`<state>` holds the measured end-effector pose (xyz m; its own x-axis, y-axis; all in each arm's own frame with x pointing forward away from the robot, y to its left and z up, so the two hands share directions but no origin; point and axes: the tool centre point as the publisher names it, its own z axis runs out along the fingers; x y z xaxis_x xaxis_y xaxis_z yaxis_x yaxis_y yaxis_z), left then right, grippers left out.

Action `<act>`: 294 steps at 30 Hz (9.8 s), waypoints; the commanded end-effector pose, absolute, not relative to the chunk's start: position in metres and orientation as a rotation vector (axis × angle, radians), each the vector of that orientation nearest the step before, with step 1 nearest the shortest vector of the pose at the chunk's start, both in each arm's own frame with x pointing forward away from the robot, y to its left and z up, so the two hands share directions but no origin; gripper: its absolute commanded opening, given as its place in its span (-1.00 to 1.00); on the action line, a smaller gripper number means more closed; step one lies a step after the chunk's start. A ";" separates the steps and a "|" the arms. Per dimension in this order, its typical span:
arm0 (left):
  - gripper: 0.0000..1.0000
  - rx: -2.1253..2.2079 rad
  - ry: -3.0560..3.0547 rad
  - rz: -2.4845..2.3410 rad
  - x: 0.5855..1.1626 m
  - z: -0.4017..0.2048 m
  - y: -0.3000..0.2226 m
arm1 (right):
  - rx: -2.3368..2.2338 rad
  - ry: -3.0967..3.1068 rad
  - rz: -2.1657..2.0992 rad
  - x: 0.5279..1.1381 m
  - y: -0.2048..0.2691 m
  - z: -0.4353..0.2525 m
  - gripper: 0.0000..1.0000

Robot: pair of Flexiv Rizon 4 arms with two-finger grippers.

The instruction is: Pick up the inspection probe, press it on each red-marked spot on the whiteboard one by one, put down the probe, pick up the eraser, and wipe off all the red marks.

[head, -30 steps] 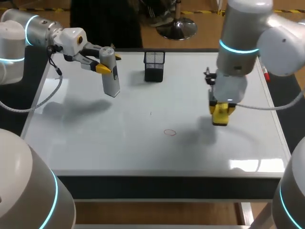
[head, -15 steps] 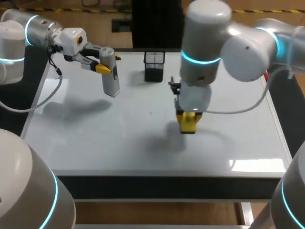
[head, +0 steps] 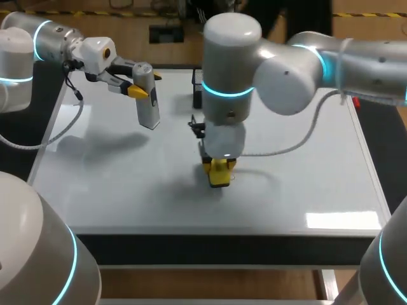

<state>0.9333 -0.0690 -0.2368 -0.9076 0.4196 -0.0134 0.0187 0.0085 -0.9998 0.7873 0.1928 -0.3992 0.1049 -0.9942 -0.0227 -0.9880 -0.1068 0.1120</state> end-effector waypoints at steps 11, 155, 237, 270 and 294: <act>-1.00 -0.455 -2.003 1.972 0.933 -0.235 -0.068 | 2.274 -2.011 -0.085 0.791 0.202 -0.413 -1.00; -1.00 -0.455 -2.003 1.972 0.933 -0.235 -0.068 | 2.204 -2.125 -0.112 1.067 0.057 -0.414 -1.00; -1.00 -0.455 -2.003 1.972 0.933 -0.235 -0.068 | 0.835 -3.111 -1.035 1.014 -0.048 -0.266 1.00; -1.00 -0.076 -2.250 2.244 0.980 -0.176 -0.093 | 0.835 -3.111 -1.035 1.014 -0.048 -0.266 1.00; -1.00 -0.093 -2.235 2.326 1.020 -0.133 -0.165 | 0.835 -3.111 -1.035 1.014 -0.048 -0.266 1.00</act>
<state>1.0133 -0.1589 -0.1312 -0.9935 -0.0376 -0.1075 0.1085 -0.0252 -0.9938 1.0140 -0.0475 -0.2667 -0.8511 -0.3713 -0.3711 -0.5199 0.6943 0.4976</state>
